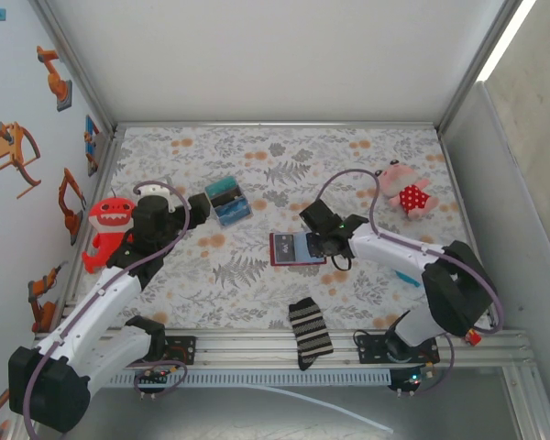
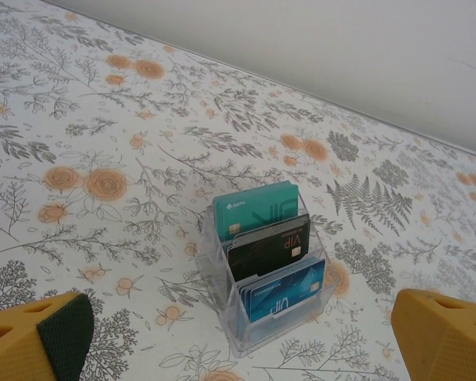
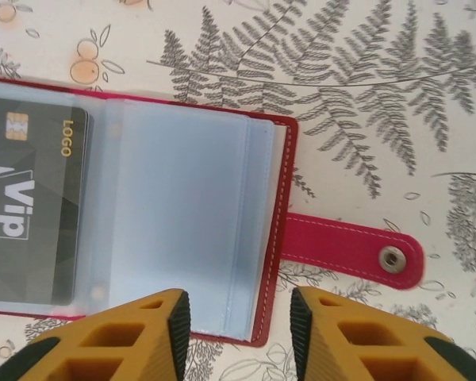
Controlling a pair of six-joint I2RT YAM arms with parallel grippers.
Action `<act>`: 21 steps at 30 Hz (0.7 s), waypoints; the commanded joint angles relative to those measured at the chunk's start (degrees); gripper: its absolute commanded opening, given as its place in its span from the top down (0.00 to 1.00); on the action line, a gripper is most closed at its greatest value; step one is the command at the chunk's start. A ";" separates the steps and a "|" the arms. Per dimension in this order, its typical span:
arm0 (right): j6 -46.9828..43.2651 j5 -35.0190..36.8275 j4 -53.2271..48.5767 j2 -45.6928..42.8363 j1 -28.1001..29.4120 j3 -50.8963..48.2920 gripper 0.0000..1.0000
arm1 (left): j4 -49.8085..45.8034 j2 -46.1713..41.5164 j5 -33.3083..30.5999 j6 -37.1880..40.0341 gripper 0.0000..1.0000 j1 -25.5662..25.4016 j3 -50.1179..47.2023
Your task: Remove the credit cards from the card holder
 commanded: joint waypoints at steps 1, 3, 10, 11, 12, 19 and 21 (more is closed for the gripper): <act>0.30 2.13 -2.91 -3.28 -0.47 1.88 0.59 | -1.23 -0.31 0.48 -0.82 0.03 -0.10 1.47; 0.67 2.03 -3.02 -4.92 -0.45 1.93 0.58 | -0.92 -0.27 1.33 -0.59 0.03 -0.15 1.26; 1.21 -2.82 -1.05 -8.35 -0.54 2.09 0.61 | 0.07 1.53 2.45 0.37 0.03 -2.29 0.44; 1.25 -3.77 -1.00 -8.20 -0.61 2.40 0.62 | 0.17 2.08 2.15 0.43 0.03 -2.88 0.40; 1.31 -4.77 -0.84 -7.96 -0.62 2.69 0.63 | 0.28 2.55 1.74 0.55 0.03 -3.85 0.28; 2.72 -11.15 2.86 -5.02 -0.62 2.65 0.68 | 1.98 6.86 -2.02 0.29 0.03 -10.85 -0.77; 3.25 -12.40 3.84 -3.45 -0.62 2.64 0.69 | 2.93 8.55 -3.42 -0.12 0.03 -12.92 -0.99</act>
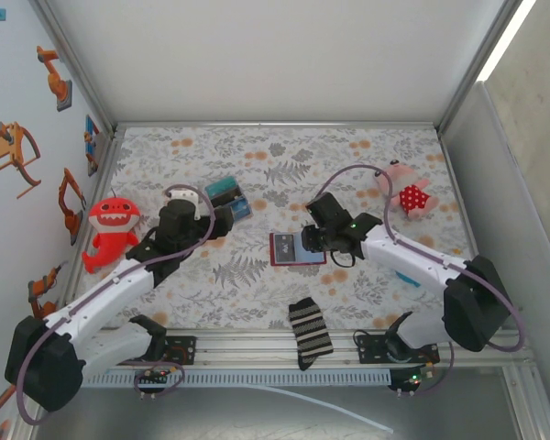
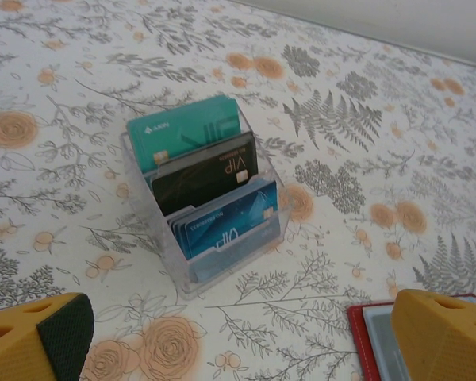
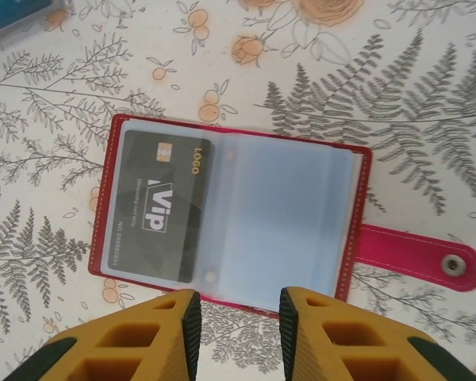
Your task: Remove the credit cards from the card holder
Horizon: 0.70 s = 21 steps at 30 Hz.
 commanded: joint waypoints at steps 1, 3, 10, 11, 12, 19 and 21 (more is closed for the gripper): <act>2.01 -3.71 2.51 2.73 -0.40 1.35 0.69 | 2.64 2.39 -3.61 -0.42 0.03 -2.94 -0.84; 2.55 -4.41 2.87 4.21 -0.38 1.63 0.70 | 2.70 4.53 -5.42 -0.52 0.03 -5.09 -0.45; 4.44 -9.71 6.78 9.29 -0.38 1.88 0.70 | 3.63 11.05 -7.93 -4.10 0.03 -8.06 0.59; 4.53 -9.73 6.78 9.80 -0.38 2.11 0.70 | 4.15 11.83 -8.02 -4.12 0.03 -8.37 0.59; 4.58 -9.82 6.78 10.34 -0.38 2.29 0.71 | 4.49 12.83 -8.17 -4.13 0.03 -8.80 0.86; 5.46 -12.32 8.62 13.90 -0.38 2.67 0.74 | 4.24 19.01 -9.27 -3.83 0.03 -10.85 3.57; 5.56 -12.66 8.93 14.67 -0.47 2.68 0.75 | 4.24 20.13 -10.12 -3.16 0.03 -11.53 4.08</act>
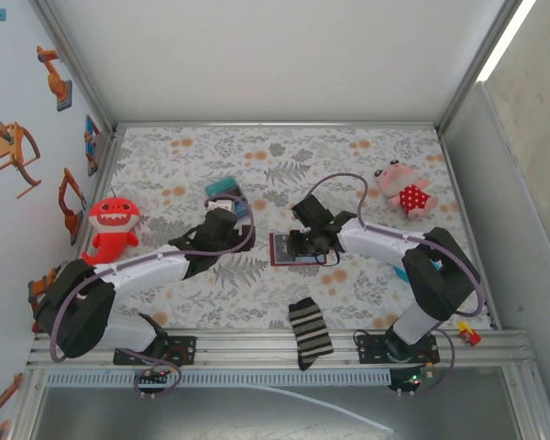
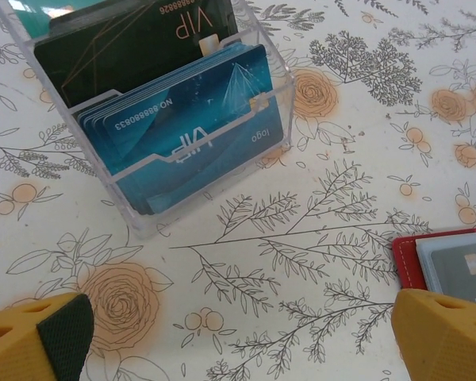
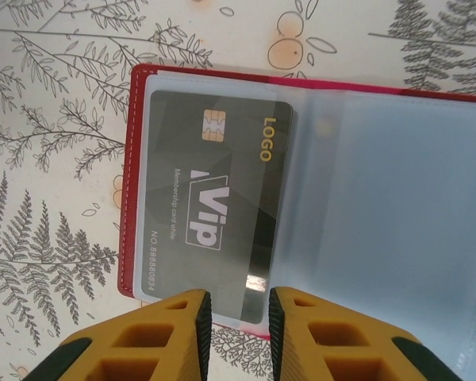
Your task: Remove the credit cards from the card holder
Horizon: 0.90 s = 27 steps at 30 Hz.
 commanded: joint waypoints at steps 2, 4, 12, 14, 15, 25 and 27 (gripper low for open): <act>1.38 -2.51 1.31 1.76 -0.81 1.61 0.78 | 0.49 2.64 -2.88 0.71 0.03 -1.58 2.99; 1.54 -2.91 1.61 2.26 -1.07 1.41 0.81 | -0.17 4.18 -3.26 1.51 0.03 -2.17 4.00; 2.84 -4.77 3.60 2.31 -2.51 -1.21 0.82 | -2.33 10.35 -6.26 4.74 0.03 -5.35 8.43; 3.39 -5.98 4.80 2.12 -3.00 -2.13 0.82 | -2.71 11.52 -6.93 5.57 0.03 -6.10 9.41; 3.63 -6.47 5.28 2.07 -3.18 -2.48 0.82 | -2.74 12.14 -7.03 5.94 0.03 -6.38 9.83; 4.12 -7.49 5.97 2.12 -4.14 -3.92 0.82 | -3.59 17.21 -5.19 7.31 0.03 -7.16 12.68; 4.12 -7.56 5.92 2.25 -4.26 -3.97 0.82 | -3.74 18.06 -4.35 7.72 0.03 -7.23 13.10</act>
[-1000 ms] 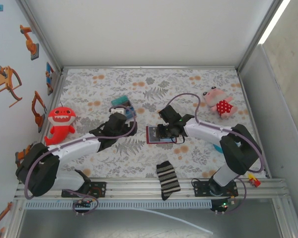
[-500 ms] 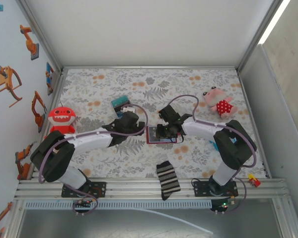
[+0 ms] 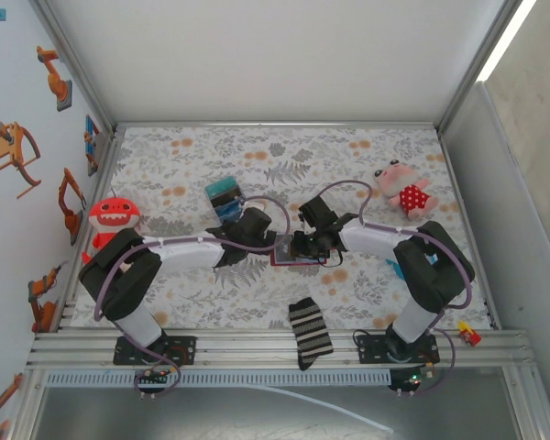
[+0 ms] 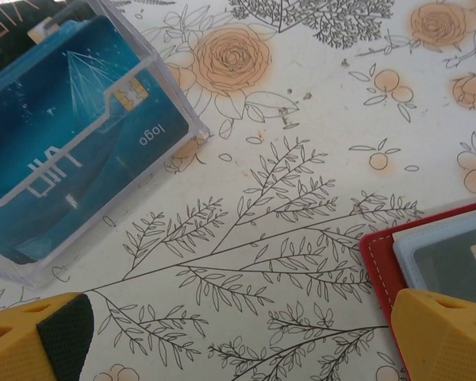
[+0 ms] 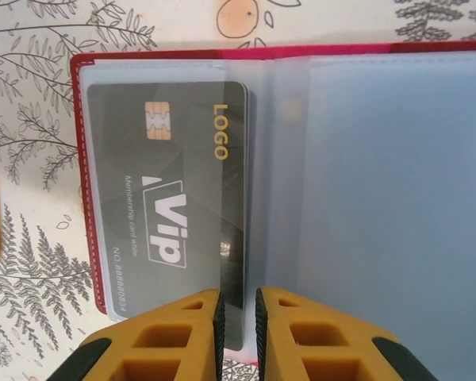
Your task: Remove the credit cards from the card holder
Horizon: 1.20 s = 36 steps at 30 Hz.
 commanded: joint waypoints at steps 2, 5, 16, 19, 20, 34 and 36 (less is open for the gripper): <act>0.69 -0.58 0.87 -0.25 -0.57 -0.88 0.82 | -1.44 1.83 1.09 1.95 0.03 -0.50 2.11; 0.81 -0.65 0.92 -0.16 -0.70 -1.02 0.82 | -2.17 2.60 1.24 2.48 0.03 -0.68 2.63; 0.95 -1.19 1.18 0.29 -0.85 -1.45 0.83 | -4.92 4.29 1.06 2.63 0.03 -1.05 3.69; 0.95 -1.28 1.18 0.69 -1.01 -1.72 0.83 | -5.38 4.54 0.95 2.61 0.03 -1.14 3.57; 0.93 -1.27 1.23 0.86 -1.02 -1.82 0.83 | -5.40 4.58 0.99 2.66 0.03 -1.15 3.58; 2.31 -5.30 5.37 1.42 -1.80 -3.37 0.83 | -7.23 5.35 0.76 2.88 0.03 -1.64 4.12; 2.48 -5.75 6.03 1.40 -1.98 -3.78 0.84 | -7.48 5.44 0.66 2.88 0.03 -1.75 4.25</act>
